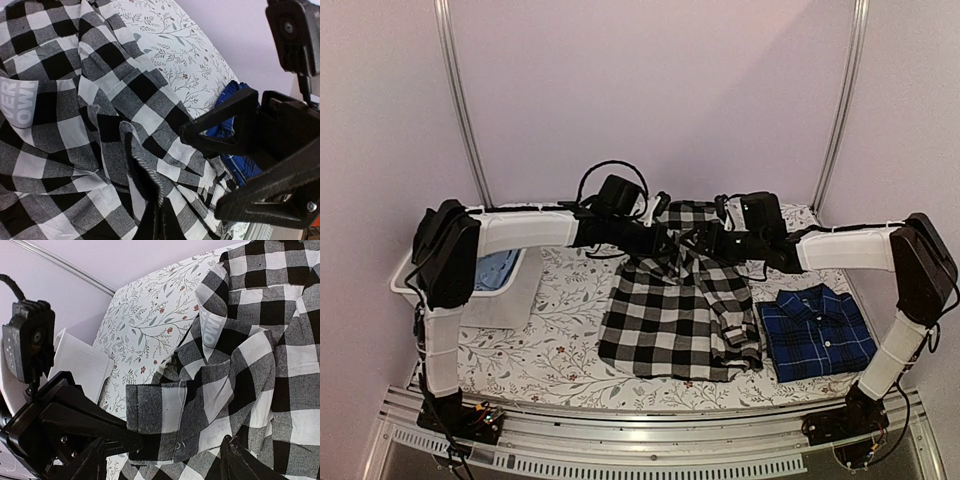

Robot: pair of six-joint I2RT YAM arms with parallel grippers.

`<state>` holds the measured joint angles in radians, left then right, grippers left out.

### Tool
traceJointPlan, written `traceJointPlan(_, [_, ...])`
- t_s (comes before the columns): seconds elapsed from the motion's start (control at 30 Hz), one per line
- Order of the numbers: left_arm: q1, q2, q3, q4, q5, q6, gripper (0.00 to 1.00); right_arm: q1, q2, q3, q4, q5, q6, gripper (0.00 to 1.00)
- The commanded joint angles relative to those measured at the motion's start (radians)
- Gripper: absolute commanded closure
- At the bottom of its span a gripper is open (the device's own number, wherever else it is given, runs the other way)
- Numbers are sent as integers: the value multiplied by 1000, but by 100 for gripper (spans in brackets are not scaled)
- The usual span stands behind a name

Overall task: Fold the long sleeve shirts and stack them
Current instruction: Pass from the left arm to the right

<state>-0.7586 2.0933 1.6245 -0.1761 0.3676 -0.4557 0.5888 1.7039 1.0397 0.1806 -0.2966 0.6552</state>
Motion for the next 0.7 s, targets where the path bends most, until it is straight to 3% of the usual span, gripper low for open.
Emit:
traceJointPlan(0.0, [-19, 21, 37, 27, 35, 41, 100, -32, 50, 15, 115, -58, 73, 23])
traceJointPlan(0.17, [-27, 51, 73, 16, 60, 60, 100, -35, 82, 48, 125, -63, 78, 23])
traceJointPlan(0.33, [-37, 72, 103, -2, 70, 79, 100, -40, 119, 75, 123, -73, 87, 30])
traceJointPlan(0.6, [-38, 76, 116, -2, 66, 80, 100, -48, 145, 84, 72, -61, 89, 55])
traceJointPlan(0.67, [-40, 78, 117, -4, 66, 74, 100, -49, 145, 95, 47, -46, 72, 69])
